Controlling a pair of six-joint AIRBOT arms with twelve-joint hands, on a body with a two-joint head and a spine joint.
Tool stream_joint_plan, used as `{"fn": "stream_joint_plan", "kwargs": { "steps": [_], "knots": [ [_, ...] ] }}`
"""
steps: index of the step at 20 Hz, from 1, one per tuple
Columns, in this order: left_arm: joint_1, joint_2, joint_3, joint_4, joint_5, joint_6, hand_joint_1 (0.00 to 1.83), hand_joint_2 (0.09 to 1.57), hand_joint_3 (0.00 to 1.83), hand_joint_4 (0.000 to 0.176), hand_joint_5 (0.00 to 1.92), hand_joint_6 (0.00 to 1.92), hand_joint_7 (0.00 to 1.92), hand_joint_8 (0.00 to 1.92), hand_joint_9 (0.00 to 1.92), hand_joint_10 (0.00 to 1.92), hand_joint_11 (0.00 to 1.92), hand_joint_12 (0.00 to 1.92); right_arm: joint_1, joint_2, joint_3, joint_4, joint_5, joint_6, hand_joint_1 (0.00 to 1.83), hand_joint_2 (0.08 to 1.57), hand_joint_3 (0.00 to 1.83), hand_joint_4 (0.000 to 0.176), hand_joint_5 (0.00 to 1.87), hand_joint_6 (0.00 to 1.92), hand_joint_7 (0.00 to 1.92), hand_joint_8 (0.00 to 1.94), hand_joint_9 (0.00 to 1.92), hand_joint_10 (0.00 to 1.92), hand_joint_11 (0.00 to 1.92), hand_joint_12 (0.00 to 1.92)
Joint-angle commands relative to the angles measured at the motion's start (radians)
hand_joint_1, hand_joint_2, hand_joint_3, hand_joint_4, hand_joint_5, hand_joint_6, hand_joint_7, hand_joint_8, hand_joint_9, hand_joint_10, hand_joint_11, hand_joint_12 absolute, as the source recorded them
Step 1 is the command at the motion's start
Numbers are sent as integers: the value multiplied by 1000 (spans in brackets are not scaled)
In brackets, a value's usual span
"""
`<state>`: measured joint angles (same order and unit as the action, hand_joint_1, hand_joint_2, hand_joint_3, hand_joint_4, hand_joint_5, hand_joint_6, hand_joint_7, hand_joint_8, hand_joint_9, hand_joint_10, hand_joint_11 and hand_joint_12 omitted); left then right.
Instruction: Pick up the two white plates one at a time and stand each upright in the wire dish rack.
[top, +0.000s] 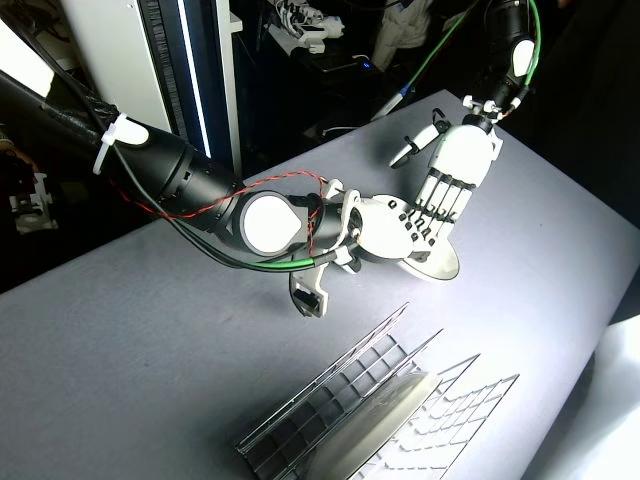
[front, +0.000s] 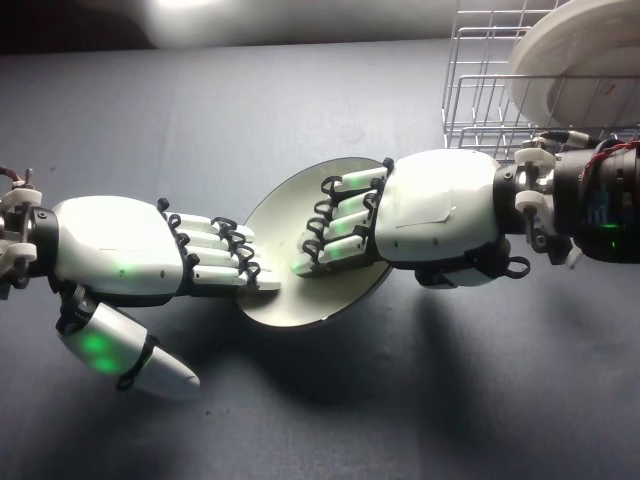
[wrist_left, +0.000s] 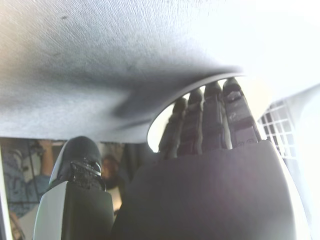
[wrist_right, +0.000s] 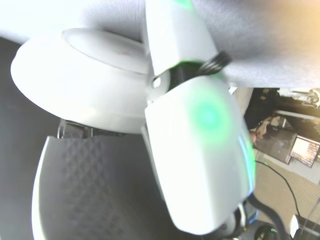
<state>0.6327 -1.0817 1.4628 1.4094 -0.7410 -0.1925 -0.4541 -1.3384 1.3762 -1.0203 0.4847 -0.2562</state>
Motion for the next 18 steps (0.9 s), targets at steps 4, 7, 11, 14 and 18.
{"fn": "stream_joint_plan", "kwargs": {
  "steps": [4, 7, 11, 14, 18],
  "knots": [
    [3, -2, 6, -16, -1, -8, 0, 1165, 0, 0, 42, 1, 20, 1, 2, 0, 0, 0, 2, -10, 5, 29, 43, 2, 1383, 1066, 0, 0, 692, 40, 710, 24, 711, 69, 366, 1106],
    [3, -2, 6, -16, -1, -8, 0, 1167, 0, 0, 38, 0, 14, 0, 0, 0, 0, 0, 2, -11, 6, 29, 42, 2, 1366, 1071, 1, 0, 744, 28, 767, 14, 766, 53, 416, 1090],
    [3, -3, 6, -16, -1, -8, 0, 1173, 3, 0, 54, 4, 34, 6, 11, 3, 0, 0, 2, -11, 7, 29, 42, 2, 1497, 1060, 0, 0, 1028, 770, 1101, 697, 1075, 834, 836, 1461],
    [3, -3, 6, -16, -1, -8, 0, 1171, 1, 0, 50, 2, 30, 3, 7, 2, 0, 0, 2, -14, 12, 29, 42, 2, 1498, 1066, 0, 0, 1020, 801, 1102, 711, 1056, 870, 799, 1494],
    [-6, 5, 11, -16, -9, -17, 0, 1169, 0, 0, 49, 2, 25, 0, 6, 1, 0, 0, 2, -15, 12, 29, 42, -1, 1498, 1072, 0, 0, 985, 854, 1076, 767, 1056, 856, 804, 1501]
  ]
}}
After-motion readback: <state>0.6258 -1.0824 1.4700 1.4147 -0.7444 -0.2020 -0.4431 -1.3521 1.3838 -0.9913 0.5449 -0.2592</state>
